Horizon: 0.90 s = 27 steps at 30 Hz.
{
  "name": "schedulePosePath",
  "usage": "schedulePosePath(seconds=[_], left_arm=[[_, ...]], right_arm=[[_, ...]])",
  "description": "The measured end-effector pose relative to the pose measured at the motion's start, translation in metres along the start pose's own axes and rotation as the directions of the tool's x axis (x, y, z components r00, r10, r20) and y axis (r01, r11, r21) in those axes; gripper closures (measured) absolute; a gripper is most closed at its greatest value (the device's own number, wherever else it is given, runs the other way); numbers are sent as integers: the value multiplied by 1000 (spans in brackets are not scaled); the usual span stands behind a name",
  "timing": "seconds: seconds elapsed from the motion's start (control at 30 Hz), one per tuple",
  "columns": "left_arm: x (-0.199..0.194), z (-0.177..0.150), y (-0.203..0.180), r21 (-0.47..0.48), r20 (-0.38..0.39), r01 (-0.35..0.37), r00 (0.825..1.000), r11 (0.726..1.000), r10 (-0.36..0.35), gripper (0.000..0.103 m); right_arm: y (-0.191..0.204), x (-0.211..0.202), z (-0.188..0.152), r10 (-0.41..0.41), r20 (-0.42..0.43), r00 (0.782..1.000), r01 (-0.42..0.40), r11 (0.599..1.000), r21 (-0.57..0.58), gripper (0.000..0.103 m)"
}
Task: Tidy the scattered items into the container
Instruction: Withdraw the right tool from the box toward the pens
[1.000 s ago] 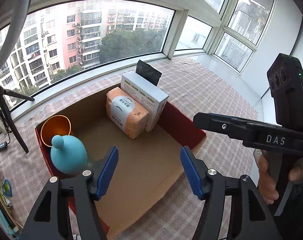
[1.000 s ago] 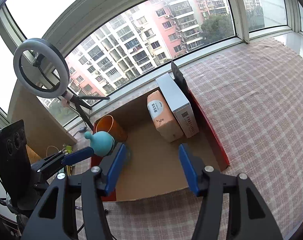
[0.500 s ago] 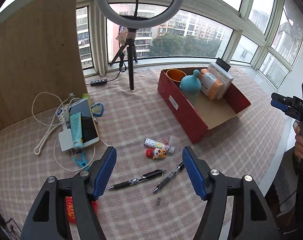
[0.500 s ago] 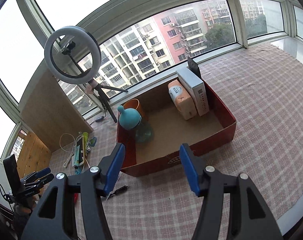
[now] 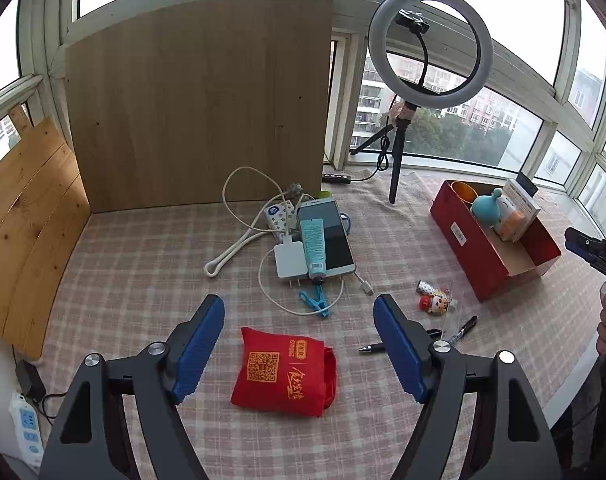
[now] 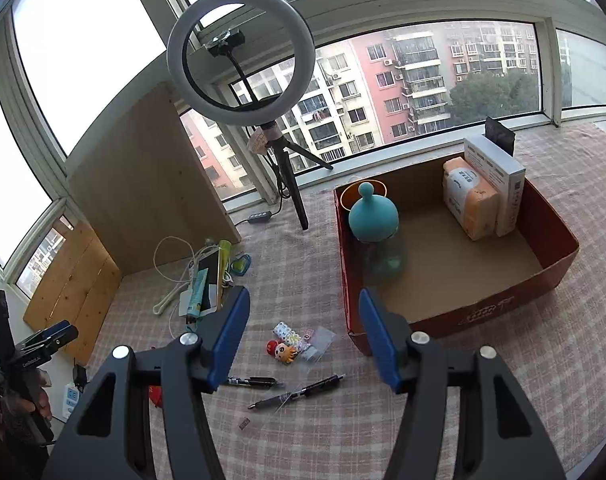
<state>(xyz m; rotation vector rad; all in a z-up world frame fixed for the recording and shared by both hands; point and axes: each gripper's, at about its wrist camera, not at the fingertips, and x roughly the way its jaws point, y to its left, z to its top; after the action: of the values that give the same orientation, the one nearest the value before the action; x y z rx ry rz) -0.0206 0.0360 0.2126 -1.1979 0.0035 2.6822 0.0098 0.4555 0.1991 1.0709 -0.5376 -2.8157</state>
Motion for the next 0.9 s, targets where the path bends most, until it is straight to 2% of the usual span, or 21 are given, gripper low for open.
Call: schedulePosePath(seconds=[0.17, 0.53, 0.8, 0.9], left_arm=[[24, -8, 16, -20, -34, 8, 999, 1000, -9, 28], [72, -24, 19, -38, -129, 75, 988, 996, -79, 28], [95, -38, 17, -55, -180, 109, 977, 993, -117, 28], [101, -45, 15, -62, -194, 118, 973, 991, -128, 28]], right_arm=[[20, 23, -13, -50, -58, 997, 47, 997, -53, 47], [9, 32, -31, -113, -119, 986, 110, 993, -38, 47], [22, 69, -51, -43, -210, 977, 38, 999, -30, 47], [34, 81, -50, -27, -218, 975, 18, 999, -43, 47]])
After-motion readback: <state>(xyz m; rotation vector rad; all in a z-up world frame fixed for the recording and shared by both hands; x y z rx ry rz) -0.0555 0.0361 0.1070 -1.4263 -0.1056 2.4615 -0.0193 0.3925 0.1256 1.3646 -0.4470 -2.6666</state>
